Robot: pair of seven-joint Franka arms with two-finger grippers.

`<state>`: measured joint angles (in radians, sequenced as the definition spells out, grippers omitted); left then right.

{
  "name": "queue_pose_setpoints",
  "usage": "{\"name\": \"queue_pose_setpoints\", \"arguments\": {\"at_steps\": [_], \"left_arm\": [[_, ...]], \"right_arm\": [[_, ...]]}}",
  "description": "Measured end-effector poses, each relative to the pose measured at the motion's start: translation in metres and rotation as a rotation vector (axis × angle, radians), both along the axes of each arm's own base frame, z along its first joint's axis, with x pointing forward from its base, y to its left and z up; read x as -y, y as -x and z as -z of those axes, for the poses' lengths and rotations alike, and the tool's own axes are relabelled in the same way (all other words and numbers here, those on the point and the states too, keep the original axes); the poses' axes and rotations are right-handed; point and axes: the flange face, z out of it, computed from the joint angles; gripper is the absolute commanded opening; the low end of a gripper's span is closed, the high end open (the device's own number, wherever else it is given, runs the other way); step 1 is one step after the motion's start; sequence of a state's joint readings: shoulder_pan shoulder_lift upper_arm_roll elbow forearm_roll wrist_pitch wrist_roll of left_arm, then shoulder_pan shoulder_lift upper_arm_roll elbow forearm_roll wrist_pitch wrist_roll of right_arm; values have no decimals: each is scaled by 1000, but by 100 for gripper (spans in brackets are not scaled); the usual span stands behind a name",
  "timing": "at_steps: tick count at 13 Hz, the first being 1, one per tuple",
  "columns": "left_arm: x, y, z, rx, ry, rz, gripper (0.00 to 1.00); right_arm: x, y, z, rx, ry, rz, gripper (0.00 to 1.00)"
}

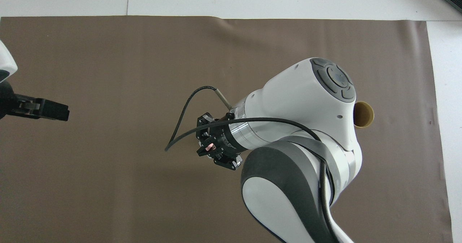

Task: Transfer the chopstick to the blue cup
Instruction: 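Carry the pink straw with the right gripper over the blue cup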

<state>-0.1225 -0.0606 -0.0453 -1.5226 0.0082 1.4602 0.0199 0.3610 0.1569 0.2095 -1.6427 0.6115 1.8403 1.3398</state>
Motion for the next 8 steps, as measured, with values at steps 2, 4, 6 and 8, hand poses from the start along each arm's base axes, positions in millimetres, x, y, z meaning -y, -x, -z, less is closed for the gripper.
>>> {"name": "queue_pose_setpoints", "arguments": {"at_steps": [2, 4, 6, 8], "left_arm": [[0, 0, 0, 0, 0, 0, 100], [0, 0, 0, 0, 0, 0, 100], [0, 0, 0, 0, 0, 0, 100], [0, 0, 0, 0, 0, 0, 100]], "right_arm": [[2, 1, 15, -28, 13, 2, 0], [1, 1, 29, -56, 16, 4, 0], [2, 1, 40, -69, 23, 2, 43], [3, 0, 43, -73, 25, 3, 100]]}}
